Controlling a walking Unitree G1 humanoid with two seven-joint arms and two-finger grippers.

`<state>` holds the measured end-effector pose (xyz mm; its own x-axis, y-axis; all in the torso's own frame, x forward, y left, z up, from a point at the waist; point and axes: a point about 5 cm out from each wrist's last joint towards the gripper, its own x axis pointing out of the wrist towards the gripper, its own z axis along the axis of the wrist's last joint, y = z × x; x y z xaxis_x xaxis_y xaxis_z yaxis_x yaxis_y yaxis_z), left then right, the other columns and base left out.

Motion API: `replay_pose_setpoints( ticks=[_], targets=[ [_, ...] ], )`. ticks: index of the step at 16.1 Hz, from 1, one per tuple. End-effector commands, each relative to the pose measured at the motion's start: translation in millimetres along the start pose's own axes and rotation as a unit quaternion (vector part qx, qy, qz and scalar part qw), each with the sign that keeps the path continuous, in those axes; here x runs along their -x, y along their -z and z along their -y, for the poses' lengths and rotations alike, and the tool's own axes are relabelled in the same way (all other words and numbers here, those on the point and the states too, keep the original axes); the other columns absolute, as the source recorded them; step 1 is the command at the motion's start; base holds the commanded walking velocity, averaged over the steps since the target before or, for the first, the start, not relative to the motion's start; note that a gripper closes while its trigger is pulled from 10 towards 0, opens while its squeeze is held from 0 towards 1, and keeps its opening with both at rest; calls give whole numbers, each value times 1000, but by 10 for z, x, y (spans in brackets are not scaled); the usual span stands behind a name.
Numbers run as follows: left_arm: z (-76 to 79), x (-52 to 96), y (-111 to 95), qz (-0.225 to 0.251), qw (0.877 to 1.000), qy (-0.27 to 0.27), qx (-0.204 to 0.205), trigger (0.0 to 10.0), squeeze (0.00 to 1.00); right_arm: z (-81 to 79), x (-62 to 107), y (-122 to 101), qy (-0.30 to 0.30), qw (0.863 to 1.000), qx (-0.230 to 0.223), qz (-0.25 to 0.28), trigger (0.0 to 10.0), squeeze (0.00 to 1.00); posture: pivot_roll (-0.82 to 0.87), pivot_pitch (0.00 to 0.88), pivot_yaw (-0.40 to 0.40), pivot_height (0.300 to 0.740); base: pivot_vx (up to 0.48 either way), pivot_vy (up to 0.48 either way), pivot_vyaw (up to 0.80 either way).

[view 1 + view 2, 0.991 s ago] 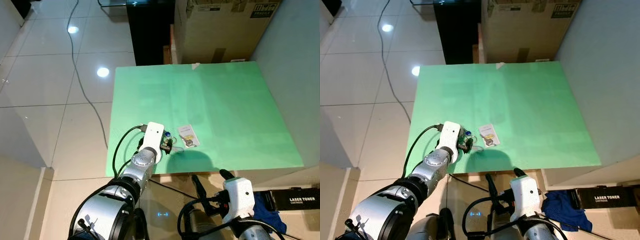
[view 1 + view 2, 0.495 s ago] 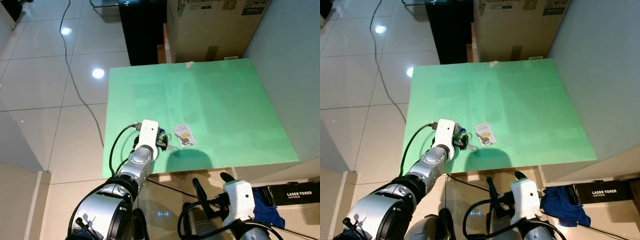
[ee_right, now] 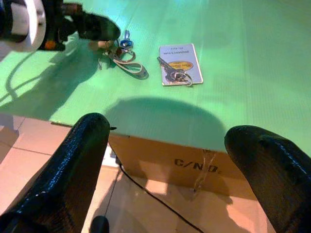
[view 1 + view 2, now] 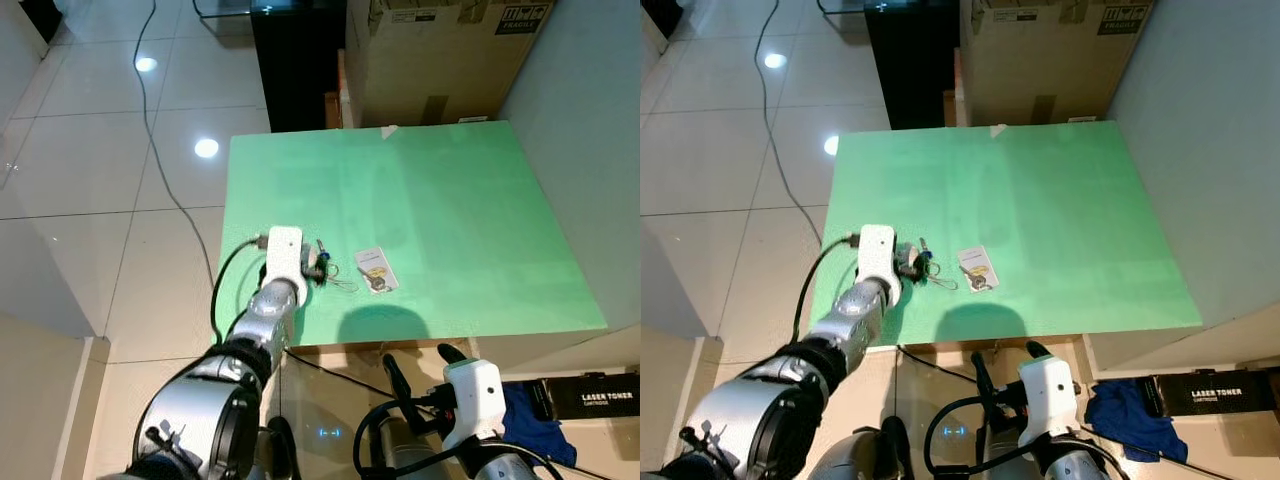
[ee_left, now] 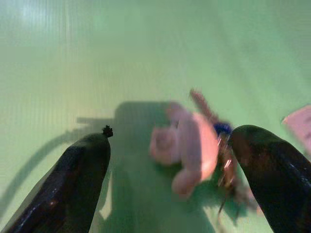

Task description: Hang keys on a hook

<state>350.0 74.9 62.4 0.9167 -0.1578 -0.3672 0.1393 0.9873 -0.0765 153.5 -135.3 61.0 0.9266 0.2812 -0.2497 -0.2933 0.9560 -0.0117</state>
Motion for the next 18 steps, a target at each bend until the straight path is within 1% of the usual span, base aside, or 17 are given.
replay_pose_setpoints(
  ticks=[1, 3, 4, 6, 7, 9, 11, 15, 16, 17, 18],
  targets=[
    [20, -3, -16, 2, 1000, 5, 7, 10000, 0, -19, 20, 43, -3, 1000, -6, -8, 10000, 102, -336, 211, 95, 740, 0, 0, 0],
    [58, -2, -13, 2, 1000, 13, 0, 10000, 0, -37, 30, 44, -4, 1000, -8, -9, 10000, 102, -342, 217, 94, 740, 0, 0, 0],
    [109, 5, 24, -4, 1000, 23, -10, 10000, 0, -53, 45, 42, -5, 1000, -8, -10, 10000, 102, -353, 230, 91, 740, 0, 0, 0],
    [146, 18, 95, -20, 999, 23, -25, 10000, 0, -72, 76, 44, -7, 1000, -9, -14, 10000, 102, -376, 245, 87, 740, 0, 0, 0],
    [134, 22, 117, -24, 1000, 9, -18, 10000, 0, -80, 133, 56, -6, 1000, -10, -19, 10000, 106, -392, 252, 87, 740, 0, 0, 0],
    [129, 20, 110, -24, 1000, 6, -11, 10000, 0, -80, 161, 64, -4, 1000, -11, -22, 10000, 102, -404, 257, 88, 740, 0, 0, 0],
    [102, 7, 53, -16, 1000, -19, 7, 10000, 0, -92, 248, 83, -1, 1000, -15, -28, 10000, 106, -420, 260, 92, 740, 0, 0, 0],
    [37, -10, 7, -25, 999, -41, 25, 10000, 0, -112, 289, 83, -5, 999, -16, -29, 10000, 106, -421, 267, 94, 740, 0, 0, 0],
    [28, -11, 17, -31, 998, -43, 35, 1608, 0, -111, 299, 80, -4, 999, -16, -29, 10000, 102, -423, 270, 91, 740, 0, 0, 0],
    [25, -10, 30, -38, 997, -44, 42, 0, 0, -114, 308, 81, -4, 999, -17, -30, 10000, 106, -424, 272, 91, 740, 0, 0, 0],
    [23, -9, 39, -42, 997, -46, 41, 0, 0, -118, 315, 82, -4, 999, -17, -31, 10000, 106, -426, 273, 88, 740, 0, 0, 0]
  ],
)
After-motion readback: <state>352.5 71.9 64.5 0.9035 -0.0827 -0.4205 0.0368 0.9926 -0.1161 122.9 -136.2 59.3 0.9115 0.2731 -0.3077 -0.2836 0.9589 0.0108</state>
